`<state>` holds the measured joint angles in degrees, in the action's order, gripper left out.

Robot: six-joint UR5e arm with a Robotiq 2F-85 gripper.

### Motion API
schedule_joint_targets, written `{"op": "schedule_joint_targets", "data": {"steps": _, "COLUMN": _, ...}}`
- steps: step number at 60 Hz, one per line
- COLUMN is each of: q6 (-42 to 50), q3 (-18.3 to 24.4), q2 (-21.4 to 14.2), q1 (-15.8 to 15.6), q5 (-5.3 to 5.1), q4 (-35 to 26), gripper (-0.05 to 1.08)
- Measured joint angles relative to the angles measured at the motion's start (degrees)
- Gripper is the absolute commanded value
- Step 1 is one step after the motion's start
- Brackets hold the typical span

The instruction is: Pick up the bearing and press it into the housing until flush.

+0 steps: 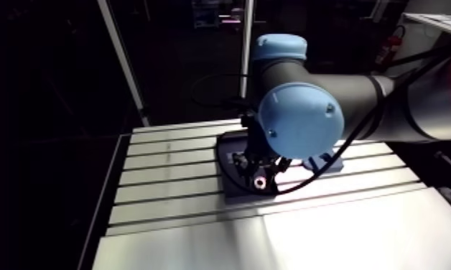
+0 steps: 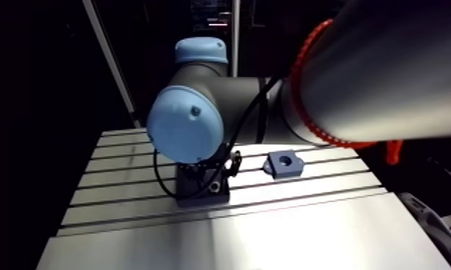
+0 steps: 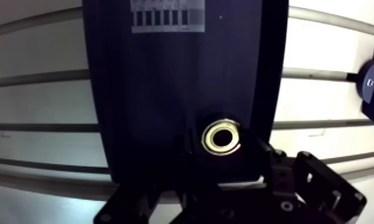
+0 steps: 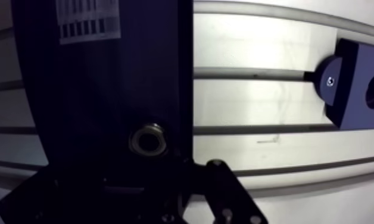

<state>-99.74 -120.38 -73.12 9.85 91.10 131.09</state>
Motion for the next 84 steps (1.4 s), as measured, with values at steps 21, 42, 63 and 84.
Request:
{"op": "schedule_joint_targets", "data": {"steps": 21, "q6": -0.11, "q3": 0.02, "q2": -0.27, "q1": 0.0, "q5": 0.0, "q4": -0.02, "gripper": 0.45}}
{"op": "schedule_joint_targets", "data": {"steps": 42, "q6": -0.2, "q3": 0.06, "q2": -0.65, "q1": 0.02, "q5": -0.01, "q4": -0.08, "gripper": 0.45}}
{"op": "schedule_joint_targets", "data": {"steps": 63, "q6": -0.15, "q3": 0.01, "q2": -0.41, "q1": 0.0, "q5": 0.0, "q4": -0.08, "gripper": 0.45}}
{"op": "schedule_joint_targets", "data": {"steps": 84, "q6": -0.07, "q3": 0.0, "q2": -0.2, "q1": 0.0, "q5": 0.0, "q4": -0.08, "gripper": 0.45}}
